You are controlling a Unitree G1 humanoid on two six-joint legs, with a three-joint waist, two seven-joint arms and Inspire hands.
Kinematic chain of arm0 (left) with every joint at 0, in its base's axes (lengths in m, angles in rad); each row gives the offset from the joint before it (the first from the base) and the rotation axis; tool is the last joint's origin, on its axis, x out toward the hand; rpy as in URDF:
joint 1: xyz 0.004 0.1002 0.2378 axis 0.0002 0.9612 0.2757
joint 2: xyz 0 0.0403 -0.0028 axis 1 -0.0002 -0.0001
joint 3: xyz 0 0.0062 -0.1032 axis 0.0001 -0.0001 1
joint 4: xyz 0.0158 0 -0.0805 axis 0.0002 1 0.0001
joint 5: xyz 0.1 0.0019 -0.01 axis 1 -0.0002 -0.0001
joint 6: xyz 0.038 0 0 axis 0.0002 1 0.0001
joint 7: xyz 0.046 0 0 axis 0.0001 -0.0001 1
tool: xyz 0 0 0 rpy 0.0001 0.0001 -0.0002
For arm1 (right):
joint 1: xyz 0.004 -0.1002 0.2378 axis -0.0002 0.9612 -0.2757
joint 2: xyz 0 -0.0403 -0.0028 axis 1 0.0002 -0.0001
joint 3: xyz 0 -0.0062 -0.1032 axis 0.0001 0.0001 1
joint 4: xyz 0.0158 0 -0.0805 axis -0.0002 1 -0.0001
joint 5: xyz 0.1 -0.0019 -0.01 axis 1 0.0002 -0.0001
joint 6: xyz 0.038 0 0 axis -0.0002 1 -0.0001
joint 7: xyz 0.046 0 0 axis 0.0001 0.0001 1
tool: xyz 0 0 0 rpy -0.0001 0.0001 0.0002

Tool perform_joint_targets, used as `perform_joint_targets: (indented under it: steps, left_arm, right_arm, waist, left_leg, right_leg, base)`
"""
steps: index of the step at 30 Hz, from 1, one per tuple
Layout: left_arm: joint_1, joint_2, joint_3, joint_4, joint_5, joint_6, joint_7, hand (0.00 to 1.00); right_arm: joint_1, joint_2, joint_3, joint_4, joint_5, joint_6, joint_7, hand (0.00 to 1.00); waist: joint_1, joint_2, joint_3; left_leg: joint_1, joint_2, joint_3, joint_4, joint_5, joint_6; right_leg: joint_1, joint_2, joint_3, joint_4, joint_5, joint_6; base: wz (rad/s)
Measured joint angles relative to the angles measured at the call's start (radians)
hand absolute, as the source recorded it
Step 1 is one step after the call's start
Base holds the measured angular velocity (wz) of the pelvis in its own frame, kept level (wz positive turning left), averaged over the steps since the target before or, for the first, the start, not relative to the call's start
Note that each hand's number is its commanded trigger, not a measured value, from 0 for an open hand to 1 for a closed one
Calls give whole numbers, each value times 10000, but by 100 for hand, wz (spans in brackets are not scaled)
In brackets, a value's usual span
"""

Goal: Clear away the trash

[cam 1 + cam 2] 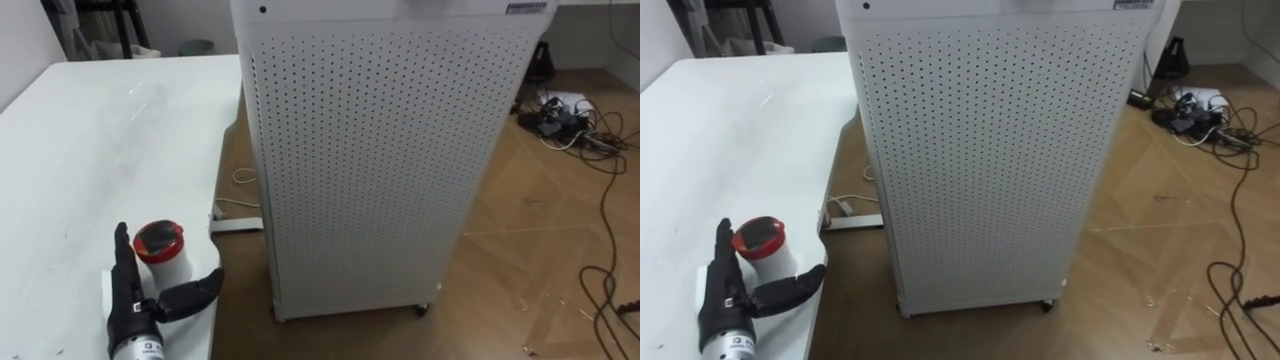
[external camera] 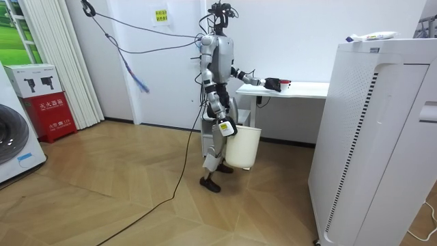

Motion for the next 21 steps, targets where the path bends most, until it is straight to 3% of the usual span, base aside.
perform_joint_targets:
  steps: [5, 6, 7, 9, 21]
  left_arm:
    - [-416, 0, 23, 466, -137, -1, 35, 0]
    - [-509, -1, 43, 510, -243, -1, 37, 21]
    - [-539, 1, 55, 513, -319, -1, 35, 52]
    - [-636, 1, 81, 532, -688, 0, 38, 100]
    - [-764, 92, 728, 710, -1597, 15, 229, 100]
  right_arm:
    - [2, -7, 1, 2, -5, -1, 2, 100]
    - [2, -8, 0, 3, -5, -1, 2, 100]
    - [2, -8, 0, 4, -5, -1, 2, 100]
    - [2, -6, 1, 6, -3, 0, 1, 100]
    - [30, -21, -25, 1, 13, 9, -32, 100]
  waist:
    - [3, 1, -1]
    - [2, 0, 0]
    - [2, 0, 0]
    - [-7, 4, 1]
    - [-40, 78, -11]
  left_leg:
    - [33, 5, -3, -52, 2, 2]
    - [37, 5, -3, -44, 2, 2]
    - [43, 4, -3, -45, 3, 3]
    - [75, 3, 14, -46, 3, 4]
    - [105, -13, 20, -93, 4, 5]
  right_leg:
    - [14, 2, -5, -1, 0, 0]
    - [17, 1, -10, -3, 0, 0]
    - [18, 1, -10, -3, 0, 0]
    - [18, 1, -6, -38, 0, 0]
    - [52, -2, -10, -143, 2, 4]
  base:
    - [0]
    - [0]
    - [0]
    - [0]
    - [0]
